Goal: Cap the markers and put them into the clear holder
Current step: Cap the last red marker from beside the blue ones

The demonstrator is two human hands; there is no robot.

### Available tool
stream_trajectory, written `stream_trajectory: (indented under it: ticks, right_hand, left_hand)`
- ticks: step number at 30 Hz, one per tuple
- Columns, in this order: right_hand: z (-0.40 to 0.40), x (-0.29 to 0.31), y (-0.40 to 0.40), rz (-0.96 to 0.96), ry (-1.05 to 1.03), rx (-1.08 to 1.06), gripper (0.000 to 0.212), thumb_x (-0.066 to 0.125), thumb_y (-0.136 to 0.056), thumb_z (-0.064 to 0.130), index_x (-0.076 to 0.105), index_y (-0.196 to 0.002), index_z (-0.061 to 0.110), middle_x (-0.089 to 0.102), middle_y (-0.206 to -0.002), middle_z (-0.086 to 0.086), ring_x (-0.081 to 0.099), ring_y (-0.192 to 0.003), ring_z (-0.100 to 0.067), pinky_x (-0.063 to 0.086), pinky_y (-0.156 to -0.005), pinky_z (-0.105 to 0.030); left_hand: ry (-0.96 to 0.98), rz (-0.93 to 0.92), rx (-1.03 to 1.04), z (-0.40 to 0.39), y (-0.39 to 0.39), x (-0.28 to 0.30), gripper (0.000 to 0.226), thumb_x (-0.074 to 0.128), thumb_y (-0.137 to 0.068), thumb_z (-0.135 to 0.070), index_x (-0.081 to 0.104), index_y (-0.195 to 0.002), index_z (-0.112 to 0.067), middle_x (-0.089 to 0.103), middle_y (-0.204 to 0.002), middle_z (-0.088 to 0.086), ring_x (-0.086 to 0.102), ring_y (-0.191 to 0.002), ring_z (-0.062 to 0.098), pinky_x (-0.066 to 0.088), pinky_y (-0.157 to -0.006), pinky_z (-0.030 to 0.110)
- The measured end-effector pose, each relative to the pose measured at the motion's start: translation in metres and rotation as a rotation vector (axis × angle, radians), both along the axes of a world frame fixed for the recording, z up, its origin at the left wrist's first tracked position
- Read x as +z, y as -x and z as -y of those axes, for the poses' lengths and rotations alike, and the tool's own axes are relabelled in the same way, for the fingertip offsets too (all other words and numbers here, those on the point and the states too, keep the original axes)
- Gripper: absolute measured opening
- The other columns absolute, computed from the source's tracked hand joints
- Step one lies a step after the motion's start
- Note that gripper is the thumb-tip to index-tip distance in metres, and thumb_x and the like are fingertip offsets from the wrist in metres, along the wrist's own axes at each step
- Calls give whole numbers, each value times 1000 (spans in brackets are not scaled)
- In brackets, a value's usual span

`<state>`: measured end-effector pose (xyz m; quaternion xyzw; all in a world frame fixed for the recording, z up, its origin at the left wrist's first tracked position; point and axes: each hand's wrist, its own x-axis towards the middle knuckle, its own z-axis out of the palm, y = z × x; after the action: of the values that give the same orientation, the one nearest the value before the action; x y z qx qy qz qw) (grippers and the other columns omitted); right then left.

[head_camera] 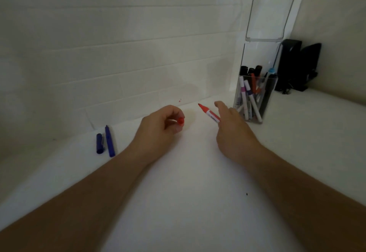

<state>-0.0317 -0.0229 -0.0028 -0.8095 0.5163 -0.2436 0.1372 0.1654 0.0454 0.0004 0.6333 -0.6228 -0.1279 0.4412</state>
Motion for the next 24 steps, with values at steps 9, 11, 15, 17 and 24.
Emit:
stream_trajectory:
  ticks: [9, 11, 15, 17, 24]
  right_hand:
    - [0, -1, 1, 338, 22, 64, 24, 47, -105, 38, 63, -121, 30, 64, -104, 10, 59, -93, -10, 44, -76, -24]
    - [-1, -1, 1, 390, 23, 84, 13, 56, -101, 33, 63, -111, 37, 63, -104, 9, 59, -94, -10, 46, -78, -26]
    - [-3, 0, 0, 316, 108, 91, 21, 70, -93, 24, 62, -100, 42, 57, -99, 10, 54, -94, -14, 44, -82, -29]
    - [-7, 1, -2, 219, 179, 67, 23, 72, -92, 24, 65, -102, 43, 55, -100, 11, 52, -98, -16, 45, -88, -34]
    - [-10, 2, -5, 60, 285, 39, 21, 71, -92, 28, 69, -108, 42, 56, -100, 9, 50, -98, -18, 49, -85, -43]
  left_hand:
    - [52, 114, 28, -4, 3, -2, 31, 65, -89, -3, 60, -92, -32, 69, -90, -18, 65, -86, 2, 49, -81, 20]
    - [46, 106, 42, -4, 2, -3, 27, 65, -90, -4, 60, -93, -30, 70, -90, -18, 65, -88, 3, 50, -82, 23]
    - [48, 119, 85, -2, -2, -4, 26, 65, -89, -5, 60, -94, -31, 66, -89, -19, 61, -89, 8, 48, -79, 26]
    - [53, 143, 86, -1, -2, -4, 28, 65, -87, -4, 61, -93, -31, 65, -88, -19, 59, -88, 8, 46, -79, 27]
    - [35, 197, 72, 0, 0, -3, 27, 67, -88, -6, 67, -96, -32, 62, -88, -15, 53, -82, 3, 37, -73, 15]
